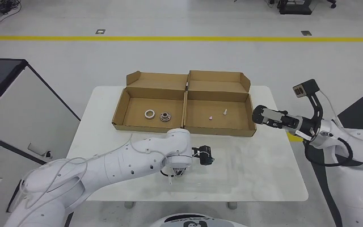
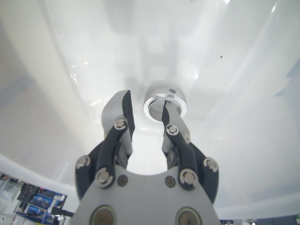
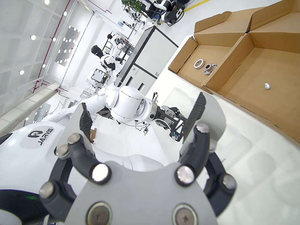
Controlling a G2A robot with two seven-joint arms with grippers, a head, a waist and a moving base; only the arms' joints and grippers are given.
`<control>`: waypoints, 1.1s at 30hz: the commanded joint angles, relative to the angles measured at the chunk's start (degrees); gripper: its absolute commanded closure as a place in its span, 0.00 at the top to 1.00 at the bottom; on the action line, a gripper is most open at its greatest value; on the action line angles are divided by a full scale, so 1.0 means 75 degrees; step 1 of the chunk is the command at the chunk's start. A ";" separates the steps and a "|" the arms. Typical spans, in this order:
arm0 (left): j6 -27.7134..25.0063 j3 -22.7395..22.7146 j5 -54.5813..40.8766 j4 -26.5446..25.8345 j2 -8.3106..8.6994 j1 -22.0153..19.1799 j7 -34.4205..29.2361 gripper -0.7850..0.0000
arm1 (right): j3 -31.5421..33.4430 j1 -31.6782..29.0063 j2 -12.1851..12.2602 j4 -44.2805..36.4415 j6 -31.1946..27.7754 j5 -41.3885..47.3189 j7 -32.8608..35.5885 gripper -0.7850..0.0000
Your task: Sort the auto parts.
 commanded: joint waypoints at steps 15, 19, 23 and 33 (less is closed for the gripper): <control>0.0000 0.0000 0.0030 0.0291 -0.0120 0.0124 0.0000 0.04 | 0.0000 0.0000 0.0000 0.0000 0.0000 0.0001 0.0000 1.00; 0.0000 0.0000 0.0043 0.0341 -0.0143 0.0132 0.0000 0.00 | 0.0000 0.0000 0.0000 0.0000 0.0000 0.0001 0.0000 1.00; 0.0001 0.0000 -0.0057 0.0280 -0.0102 -0.0040 0.0000 0.00 | 0.0000 0.0000 0.0000 0.0000 0.0000 0.0001 0.0000 1.00; 0.0004 0.0000 -0.0486 -0.0804 0.0328 -0.0690 0.0000 0.00 | 0.0000 0.0000 0.0000 0.0000 0.0000 0.0001 0.0000 1.00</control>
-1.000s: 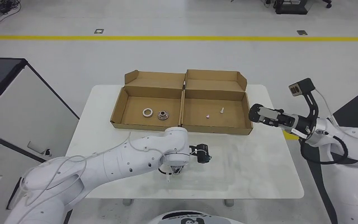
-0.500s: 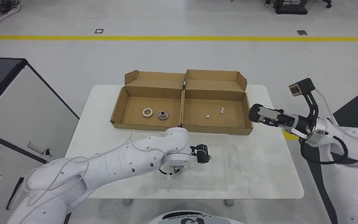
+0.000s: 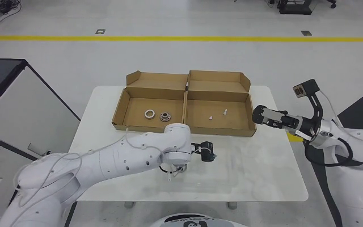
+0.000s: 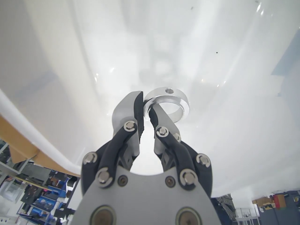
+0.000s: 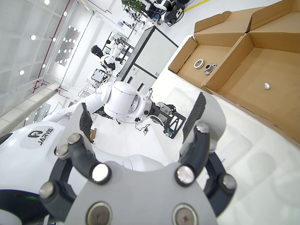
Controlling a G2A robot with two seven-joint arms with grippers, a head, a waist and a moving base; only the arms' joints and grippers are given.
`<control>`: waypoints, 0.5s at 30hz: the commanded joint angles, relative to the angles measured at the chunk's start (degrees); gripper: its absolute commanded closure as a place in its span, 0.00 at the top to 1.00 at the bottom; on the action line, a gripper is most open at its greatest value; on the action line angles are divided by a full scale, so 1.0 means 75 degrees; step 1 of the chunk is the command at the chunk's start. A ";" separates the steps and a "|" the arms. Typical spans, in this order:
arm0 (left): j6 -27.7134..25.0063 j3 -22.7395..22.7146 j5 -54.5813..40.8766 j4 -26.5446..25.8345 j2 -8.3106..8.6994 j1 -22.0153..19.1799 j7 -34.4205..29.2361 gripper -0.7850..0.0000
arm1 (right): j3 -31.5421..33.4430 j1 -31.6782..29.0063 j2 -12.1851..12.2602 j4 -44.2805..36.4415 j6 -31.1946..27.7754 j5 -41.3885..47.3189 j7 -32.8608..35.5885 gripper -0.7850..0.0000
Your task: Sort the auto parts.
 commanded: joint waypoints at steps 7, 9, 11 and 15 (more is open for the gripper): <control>0.0579 0.0000 -0.0091 -0.1288 0.0595 -0.0756 0.0000 0.00 | 0.0000 0.0000 0.0000 0.0000 0.0000 0.0001 0.0000 1.00; 0.0802 0.0000 -0.0187 -0.1611 0.0764 -0.0997 0.0000 0.00 | 0.0000 0.0000 0.0000 0.0000 0.0000 0.0001 0.0000 1.00; 0.1047 0.0000 -0.0378 -0.1933 0.0929 -0.1258 0.0000 0.00 | 0.0000 0.0000 0.0000 0.0000 0.0000 0.0001 0.0000 1.00; 0.1493 -0.0370 -0.0927 -0.2500 0.1243 -0.1595 0.0000 0.00 | 0.0000 0.0000 0.0000 0.0000 0.0000 0.0001 0.0000 1.00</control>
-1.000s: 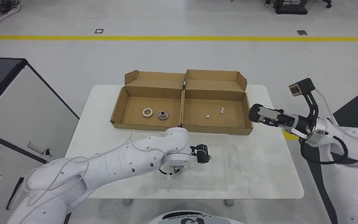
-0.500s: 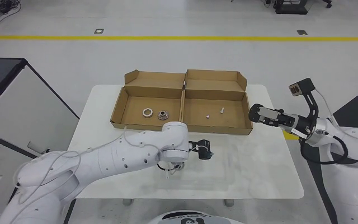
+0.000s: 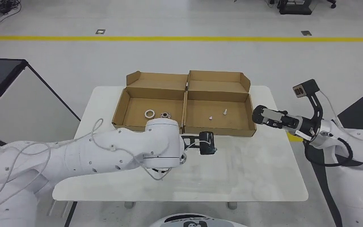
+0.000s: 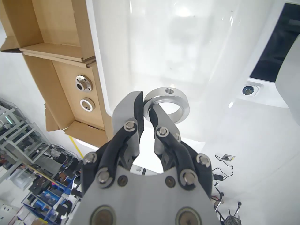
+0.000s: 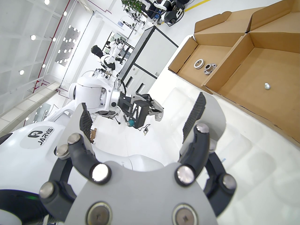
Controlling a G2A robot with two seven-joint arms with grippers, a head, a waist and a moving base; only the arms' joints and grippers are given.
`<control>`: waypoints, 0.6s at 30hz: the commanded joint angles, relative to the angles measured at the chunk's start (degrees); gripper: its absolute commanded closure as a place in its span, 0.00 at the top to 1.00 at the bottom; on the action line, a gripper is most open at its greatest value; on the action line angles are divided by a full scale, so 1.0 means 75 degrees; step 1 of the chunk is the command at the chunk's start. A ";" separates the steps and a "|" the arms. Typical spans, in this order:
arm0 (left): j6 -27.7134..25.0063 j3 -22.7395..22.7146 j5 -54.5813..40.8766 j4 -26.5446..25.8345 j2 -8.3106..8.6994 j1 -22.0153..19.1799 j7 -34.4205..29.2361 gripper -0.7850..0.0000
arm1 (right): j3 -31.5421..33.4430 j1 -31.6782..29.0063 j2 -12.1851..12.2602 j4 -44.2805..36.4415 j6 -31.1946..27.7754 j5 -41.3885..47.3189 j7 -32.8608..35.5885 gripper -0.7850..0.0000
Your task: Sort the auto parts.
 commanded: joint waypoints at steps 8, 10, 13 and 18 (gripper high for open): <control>-0.0099 -0.1677 -0.0821 -0.0449 0.0711 0.0726 0.1342 0.00 | 0.0000 0.0000 0.0000 0.0000 0.0000 0.0001 0.0000 1.00; -0.0316 -0.1967 -0.0870 -0.0482 0.0863 0.0998 0.1591 0.00 | 0.0000 0.0000 0.0000 0.0000 0.0000 0.0001 0.0000 1.00; -0.0751 -0.2416 -0.1109 -0.0488 0.1064 0.1425 0.2111 0.00 | 0.0000 0.0000 0.0000 0.0000 0.0000 0.0001 0.0000 1.00; -0.1551 -0.3180 -0.1625 -0.0334 0.1360 0.2195 0.3154 0.00 | 0.0000 0.0000 0.0000 0.0000 0.0000 0.0001 0.0000 1.00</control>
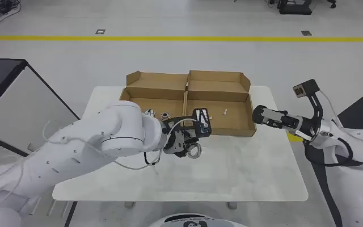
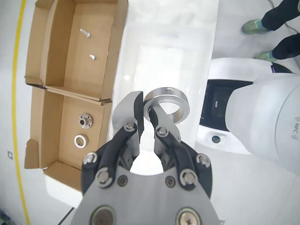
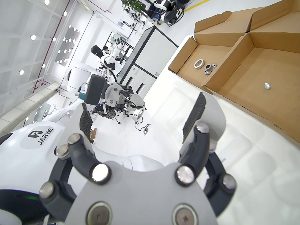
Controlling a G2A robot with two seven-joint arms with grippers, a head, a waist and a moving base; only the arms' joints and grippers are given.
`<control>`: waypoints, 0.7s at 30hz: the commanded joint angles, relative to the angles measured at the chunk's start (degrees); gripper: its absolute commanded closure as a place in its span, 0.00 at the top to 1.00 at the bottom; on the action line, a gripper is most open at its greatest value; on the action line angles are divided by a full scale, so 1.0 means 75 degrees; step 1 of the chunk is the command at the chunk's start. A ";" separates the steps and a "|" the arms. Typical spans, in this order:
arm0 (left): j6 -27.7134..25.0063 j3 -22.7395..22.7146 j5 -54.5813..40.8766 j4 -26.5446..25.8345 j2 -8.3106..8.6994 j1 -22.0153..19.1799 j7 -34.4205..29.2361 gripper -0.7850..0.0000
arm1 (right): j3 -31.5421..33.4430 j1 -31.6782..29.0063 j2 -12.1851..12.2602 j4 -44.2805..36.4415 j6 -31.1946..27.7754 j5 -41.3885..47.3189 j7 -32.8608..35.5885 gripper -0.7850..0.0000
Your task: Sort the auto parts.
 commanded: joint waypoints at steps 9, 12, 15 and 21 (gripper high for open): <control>-0.2035 -0.1347 -0.1219 0.0417 0.0441 0.1382 0.1702 0.00 | 0.0000 0.0000 0.0000 0.0000 0.0000 0.0001 0.0000 1.00; -0.2664 -0.1734 -0.1503 0.0515 0.0545 0.1738 0.2140 0.00 | 0.0000 0.0000 0.0000 0.0000 0.0000 0.0001 0.0000 1.00; -0.3008 -0.2097 -0.1465 0.0568 0.0643 0.2053 0.2367 0.00 | 0.0000 0.0000 0.0000 0.0000 0.0000 0.0001 0.0000 1.00; -0.3462 -0.2570 -0.1466 0.0713 0.0740 0.2674 0.3114 0.00 | 0.0000 0.0000 0.0000 0.0000 0.0000 0.0001 0.0000 1.00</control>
